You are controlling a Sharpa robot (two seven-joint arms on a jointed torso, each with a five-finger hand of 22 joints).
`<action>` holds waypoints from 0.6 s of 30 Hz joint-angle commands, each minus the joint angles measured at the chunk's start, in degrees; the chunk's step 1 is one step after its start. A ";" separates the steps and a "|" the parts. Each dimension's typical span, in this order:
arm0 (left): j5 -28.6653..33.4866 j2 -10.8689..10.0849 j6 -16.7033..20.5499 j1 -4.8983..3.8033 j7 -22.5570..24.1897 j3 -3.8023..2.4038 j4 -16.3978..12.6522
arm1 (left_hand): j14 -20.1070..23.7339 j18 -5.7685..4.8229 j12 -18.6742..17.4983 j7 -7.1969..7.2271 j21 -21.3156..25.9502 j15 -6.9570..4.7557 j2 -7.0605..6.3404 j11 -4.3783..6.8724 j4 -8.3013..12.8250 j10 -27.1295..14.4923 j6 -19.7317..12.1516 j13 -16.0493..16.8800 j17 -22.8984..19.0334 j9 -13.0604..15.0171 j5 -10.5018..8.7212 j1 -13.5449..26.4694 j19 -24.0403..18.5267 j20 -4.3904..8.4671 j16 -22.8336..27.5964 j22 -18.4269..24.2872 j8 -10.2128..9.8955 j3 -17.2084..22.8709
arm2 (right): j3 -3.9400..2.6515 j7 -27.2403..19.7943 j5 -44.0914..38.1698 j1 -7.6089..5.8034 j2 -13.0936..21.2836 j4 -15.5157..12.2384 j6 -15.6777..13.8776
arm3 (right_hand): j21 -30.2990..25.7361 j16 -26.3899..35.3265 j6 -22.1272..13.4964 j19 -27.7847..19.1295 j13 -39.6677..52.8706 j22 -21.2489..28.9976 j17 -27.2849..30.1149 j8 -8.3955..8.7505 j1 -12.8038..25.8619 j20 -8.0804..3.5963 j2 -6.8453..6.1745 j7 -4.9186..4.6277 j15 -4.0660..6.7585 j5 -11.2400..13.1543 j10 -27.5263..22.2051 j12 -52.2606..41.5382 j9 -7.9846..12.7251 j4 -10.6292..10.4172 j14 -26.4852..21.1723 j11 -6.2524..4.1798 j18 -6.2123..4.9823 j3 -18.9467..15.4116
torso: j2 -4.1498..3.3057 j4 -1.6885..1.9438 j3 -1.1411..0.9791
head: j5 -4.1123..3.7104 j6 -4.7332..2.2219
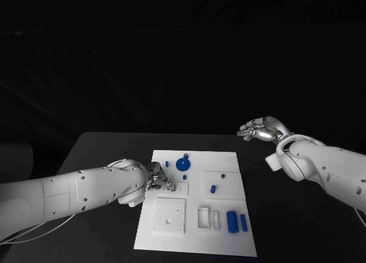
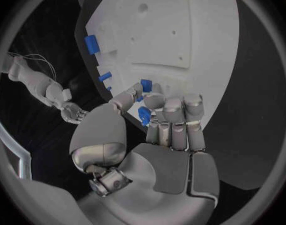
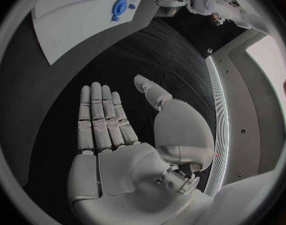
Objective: Assemble the parts on the task board
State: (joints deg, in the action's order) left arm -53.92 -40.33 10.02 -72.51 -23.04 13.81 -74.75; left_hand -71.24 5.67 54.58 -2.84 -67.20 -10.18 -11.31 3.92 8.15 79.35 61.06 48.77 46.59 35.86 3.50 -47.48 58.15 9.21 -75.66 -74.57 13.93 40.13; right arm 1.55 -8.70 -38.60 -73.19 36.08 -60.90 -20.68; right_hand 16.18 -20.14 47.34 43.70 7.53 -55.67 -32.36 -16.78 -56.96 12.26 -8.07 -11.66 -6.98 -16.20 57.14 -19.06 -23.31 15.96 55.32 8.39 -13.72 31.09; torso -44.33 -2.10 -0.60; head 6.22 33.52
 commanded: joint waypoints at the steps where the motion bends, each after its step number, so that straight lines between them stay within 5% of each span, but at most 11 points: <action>1: 0.59 0.00 0.62 0.00 0.17 -0.02 -0.08 | -0.05 0.64 0.37 -0.22 0.23 0.48 -0.80 -0.41 -0.82 -0.11 -0.74 -0.07 -0.06 -0.08 -0.39 0.19 0.11 5.74 0.09 0.09 -0.31 0.07 | -0.02 -0.33 -0.09 0.01 0.02 -0.01 0.77 | -0.24 0.22 -0.32 -0.30 -0.10 0.06 0.05 -0.26 -0.65 0.05 0.03 0.07 -0.37 -0.36 0.43 0.21 0.06 0.00 -0.03 0.14 -0.42 -0.33 | 0.00 -0.02 0.02 | 0.01 0.03; 14: 1.21 -0.09 0.93 0.00 0.55 -0.02 -0.12 | -0.04 0.70 0.46 -0.30 0.20 0.56 -2.03 -0.49 -2.75 -0.16 -1.01 -0.05 -0.01 -0.03 -0.64 0.94 0.14 5.67 0.03 0.12 -0.34 -0.18 | -0.02 -0.35 -0.09 0.02 0.10 0.04 0.77 | -0.26 0.23 -0.32 -0.30 -0.15 0.05 0.06 -0.26 -0.66 0.07 0.04 0.07 -0.38 -0.39 0.43 0.22 0.08 0.00 -0.04 0.14 -0.43 -0.33 | 0.01 -0.01 -0.04 | 0.02 0.03; 18: 1.25 -0.03 0.75 0.00 0.60 -0.02 -0.11 | -0.03 0.79 0.50 -0.28 0.17 0.54 -0.64 -0.47 -2.88 -0.16 -1.01 -0.02 0.03 0.06 -0.65 0.47 0.13 5.71 -0.02 0.11 -0.27 0.06 | -0.02 -0.35 -0.09 0.02 0.10 0.00 0.81 | -0.26 0.23 -0.32 -0.30 -0.15 0.05 0.06 -0.26 -0.66 0.07 0.05 0.06 -0.38 -0.39 0.44 0.22 0.08 0.00 -0.04 0.14 -0.43 -0.33 | 0.01 -0.01 -0.02 | 0.03 -0.01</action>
State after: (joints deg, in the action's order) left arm -53.26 -40.44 10.42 -72.51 -22.95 13.81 -74.76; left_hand -71.14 5.34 54.80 -2.99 -67.20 -9.91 -12.36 3.80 5.33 79.20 60.61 48.77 46.59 35.88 3.04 -46.97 58.15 9.21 -75.66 -74.50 13.93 39.99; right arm 1.55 -8.69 -38.60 -73.18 36.17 -60.84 -20.66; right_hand 16.18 -20.14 47.34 43.70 7.46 -55.67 -32.36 -16.78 -56.96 12.26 -8.07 -11.66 -6.94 -16.20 57.14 -19.06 -23.31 15.96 55.37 8.39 -13.72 31.09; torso -44.33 -2.11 -0.60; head 6.24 33.55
